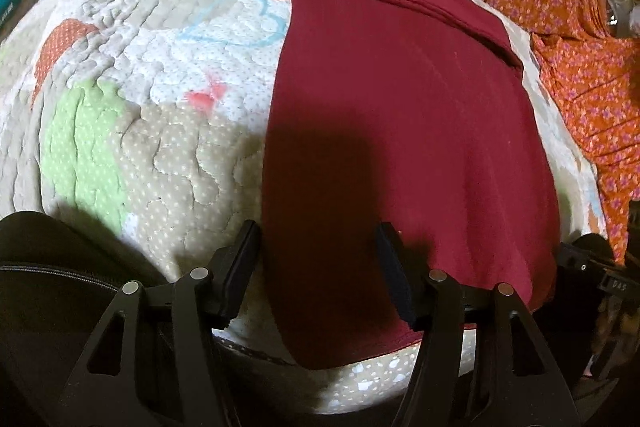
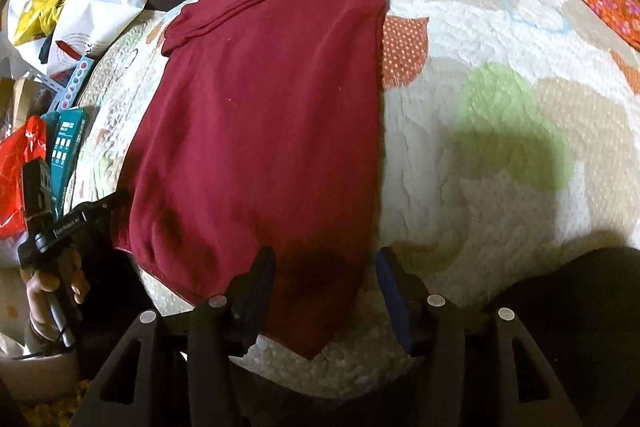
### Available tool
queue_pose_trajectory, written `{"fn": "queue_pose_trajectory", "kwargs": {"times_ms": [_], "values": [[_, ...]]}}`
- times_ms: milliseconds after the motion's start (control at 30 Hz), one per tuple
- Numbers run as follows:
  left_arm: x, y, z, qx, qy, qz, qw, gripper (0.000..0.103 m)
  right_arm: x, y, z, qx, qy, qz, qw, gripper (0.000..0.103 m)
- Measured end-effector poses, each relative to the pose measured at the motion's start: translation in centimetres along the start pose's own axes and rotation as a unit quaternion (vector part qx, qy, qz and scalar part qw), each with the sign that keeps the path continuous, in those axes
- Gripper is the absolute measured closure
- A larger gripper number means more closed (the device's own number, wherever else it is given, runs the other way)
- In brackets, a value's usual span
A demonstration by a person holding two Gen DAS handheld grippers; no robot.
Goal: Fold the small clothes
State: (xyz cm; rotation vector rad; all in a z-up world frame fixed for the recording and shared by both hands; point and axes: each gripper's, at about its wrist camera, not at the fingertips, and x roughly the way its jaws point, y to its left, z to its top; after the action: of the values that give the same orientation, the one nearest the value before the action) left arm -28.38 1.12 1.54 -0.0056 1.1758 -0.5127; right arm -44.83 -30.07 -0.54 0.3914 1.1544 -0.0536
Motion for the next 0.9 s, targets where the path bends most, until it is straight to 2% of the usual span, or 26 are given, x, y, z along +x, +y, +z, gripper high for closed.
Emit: {"fn": "queue_pose_trajectory", "kwargs": {"times_ms": [200, 300, 400, 467, 600, 633, 667, 700, 733, 767, 833, 900], "values": [[0.1, 0.5, -0.2, -0.016, 0.011, -0.014, 0.9997, 0.037, 0.8, -0.7, -0.3, 0.024, 0.015, 0.021, 0.999, 0.051], [0.3, 0.5, -0.6, -0.020, 0.018, -0.014, 0.9995, 0.035, 1.3, -0.6, -0.3, 0.024, 0.020, 0.026, 0.999, 0.046], [0.4, 0.0, -0.9, -0.005, 0.024, -0.004, 0.9997, 0.032, 1.6, -0.5, -0.2, 0.023, 0.022, 0.031, 0.999, 0.040], [0.6, -0.4, -1.0, 0.006, 0.030, 0.000, 0.9995, 0.025, 1.7, -0.3, -0.2, 0.017, 0.023, 0.029, 0.999, 0.039], [1.0, -1.2, -1.2, 0.033, 0.036, 0.011, 0.9988, 0.024, 1.9, -0.1, -0.2, 0.019, 0.019, 0.034, 0.999, 0.039], [0.9, -1.2, -1.2, 0.034, 0.034, 0.012, 0.9988, 0.028, 1.8, -0.1, -0.2, 0.017, 0.016, 0.036, 0.999, 0.043], [0.8, -1.2, -1.3, 0.034, 0.031, 0.013, 0.9989, 0.040, 1.8, 0.0, -0.2, 0.013, 0.014, 0.037, 0.999, 0.047], [0.6, -1.1, -1.2, 0.036, 0.028, 0.018, 0.9988, 0.046, 1.7, 0.1, -0.2, 0.006, 0.010, 0.040, 0.999, 0.058], [0.3, -0.9, -1.2, 0.037, 0.026, 0.015, 0.9989, 0.061, 1.5, 0.1, -0.1, 0.005, 0.006, 0.059, 0.998, 0.079], [0.0, -0.7, -1.1, 0.033, 0.025, -0.005, 0.9991, 0.092, 1.4, 0.0, -0.1, 0.007, 0.005, 0.077, 0.997, 0.085], [-0.5, -0.4, -0.6, 0.020, 0.030, -0.044, 0.9984, 0.093, 0.8, -0.1, 0.4, 0.010, -0.006, 0.113, 0.994, 0.090], [-1.4, -0.6, 0.1, 0.032, 0.022, -0.045, 0.9983, 0.093, -0.3, 0.1, 1.1, 0.005, -0.024, 0.145, 0.989, 0.091]]}}
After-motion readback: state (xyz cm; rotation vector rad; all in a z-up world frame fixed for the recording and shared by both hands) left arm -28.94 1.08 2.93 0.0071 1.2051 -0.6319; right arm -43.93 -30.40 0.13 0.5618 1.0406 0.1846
